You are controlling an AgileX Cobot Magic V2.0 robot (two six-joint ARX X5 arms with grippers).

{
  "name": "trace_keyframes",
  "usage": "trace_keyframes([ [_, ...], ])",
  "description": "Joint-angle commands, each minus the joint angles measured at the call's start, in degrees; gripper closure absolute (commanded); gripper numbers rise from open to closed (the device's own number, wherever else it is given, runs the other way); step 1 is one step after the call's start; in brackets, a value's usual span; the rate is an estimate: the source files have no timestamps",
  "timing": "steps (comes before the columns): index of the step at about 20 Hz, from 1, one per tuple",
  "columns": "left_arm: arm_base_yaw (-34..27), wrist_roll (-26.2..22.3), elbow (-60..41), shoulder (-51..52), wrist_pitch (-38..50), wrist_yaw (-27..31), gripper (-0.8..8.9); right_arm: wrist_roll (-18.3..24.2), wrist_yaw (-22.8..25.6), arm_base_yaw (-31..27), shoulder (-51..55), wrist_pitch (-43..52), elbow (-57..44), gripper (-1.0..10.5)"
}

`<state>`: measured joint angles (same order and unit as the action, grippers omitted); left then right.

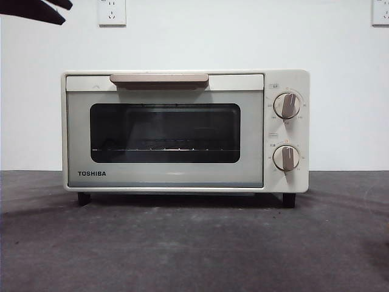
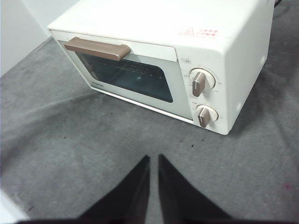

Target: The left arm flap open the oven, the right arm pick bread and place it into oven, the left arm flap close the oven

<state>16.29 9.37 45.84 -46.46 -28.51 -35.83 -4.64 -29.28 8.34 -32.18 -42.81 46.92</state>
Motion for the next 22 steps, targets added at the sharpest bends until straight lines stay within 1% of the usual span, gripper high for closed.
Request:
trace_keyframes([
  [1,0.20,-1.22,1.31,-0.35,0.87,-0.13,6.47,0.59,0.61,0.15,-0.79,0.33,0.87,8.2],
  [3,0.20,-1.44,1.31,-0.35,1.05,-0.13,6.45,0.48,0.98,0.15,-1.33,0.24,0.87,7.2],
  [4,0.20,-1.44,1.31,-0.35,1.07,-0.13,6.31,0.04,1.14,0.15,-1.57,0.13,0.87,6.4],
  [5,0.22,-1.46,1.31,-0.35,1.07,-0.13,5.93,-0.90,1.27,0.15,-1.95,-0.07,0.87,5.4],
  [7,0.22,-1.44,1.31,-0.35,1.07,-0.13,5.01,-2.34,1.22,0.15,-2.86,-0.37,0.87,3.7],
  [8,0.24,-1.44,1.31,-0.35,1.07,-0.13,4.44,-2.84,1.20,0.15,-3.39,-0.59,0.87,3.4],
  [10,0.24,-1.42,1.31,-0.35,1.05,-0.13,3.93,-3.45,1.16,0.17,-4.52,-1.20,0.87,3.4],
  [14,0.24,-1.40,1.31,-0.35,0.98,-0.17,3.93,-6.27,1.64,0.17,-7.65,-4.04,0.87,3.4],
  [17,0.24,-1.40,1.31,-0.35,0.98,-0.15,3.93,-8.90,5.11,0.17,-10.88,-7.54,0.85,3.5],
  [22,0.24,-1.42,1.31,-0.35,1.29,-0.15,3.94,-9.79,8.41,0.26,-18.75,-12.26,0.74,3.5],
])
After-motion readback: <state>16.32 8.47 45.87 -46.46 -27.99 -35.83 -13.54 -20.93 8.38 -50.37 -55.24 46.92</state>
